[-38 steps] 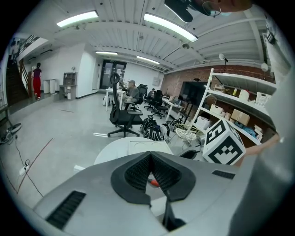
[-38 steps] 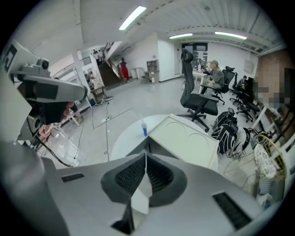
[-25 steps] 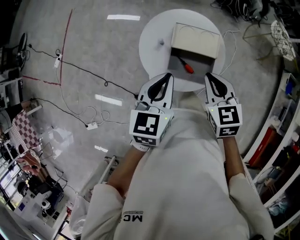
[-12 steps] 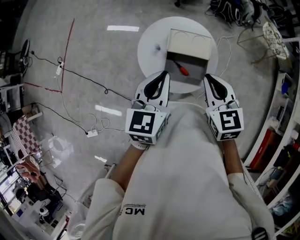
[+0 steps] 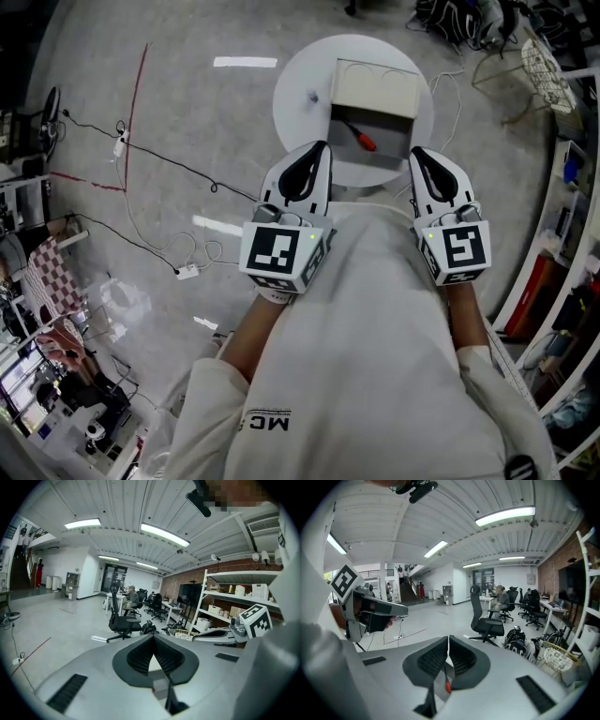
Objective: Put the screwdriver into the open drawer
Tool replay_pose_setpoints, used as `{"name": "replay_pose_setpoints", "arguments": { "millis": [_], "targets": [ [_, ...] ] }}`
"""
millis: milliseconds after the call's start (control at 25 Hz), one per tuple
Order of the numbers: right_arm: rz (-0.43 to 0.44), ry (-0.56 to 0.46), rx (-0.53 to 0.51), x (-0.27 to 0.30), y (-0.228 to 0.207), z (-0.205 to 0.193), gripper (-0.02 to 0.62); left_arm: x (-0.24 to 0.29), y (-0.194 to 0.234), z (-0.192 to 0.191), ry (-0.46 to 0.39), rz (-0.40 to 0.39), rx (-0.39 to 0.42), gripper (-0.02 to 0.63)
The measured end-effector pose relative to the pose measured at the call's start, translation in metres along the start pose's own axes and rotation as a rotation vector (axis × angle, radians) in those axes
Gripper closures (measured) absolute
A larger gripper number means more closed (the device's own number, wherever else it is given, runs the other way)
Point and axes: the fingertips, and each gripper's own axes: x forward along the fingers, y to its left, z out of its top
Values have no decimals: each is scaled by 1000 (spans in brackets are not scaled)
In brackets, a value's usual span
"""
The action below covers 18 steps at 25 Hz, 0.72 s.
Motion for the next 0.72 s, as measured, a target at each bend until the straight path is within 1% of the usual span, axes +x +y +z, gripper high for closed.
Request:
{"name": "replay_pose_setpoints", "arguments": {
  "millis": [280,400,720],
  "targets": [
    [4,-2,17,2,1,-5,522,-1,-4,-15,32,-6,-4,595],
    [11,6,21,2,4,-6,522,-4,-2,-15,36,5,-11,595],
    [13,21,17,9,-1,-7,522,2,-6,-15,52,-9,-5,595]
  ]
}}
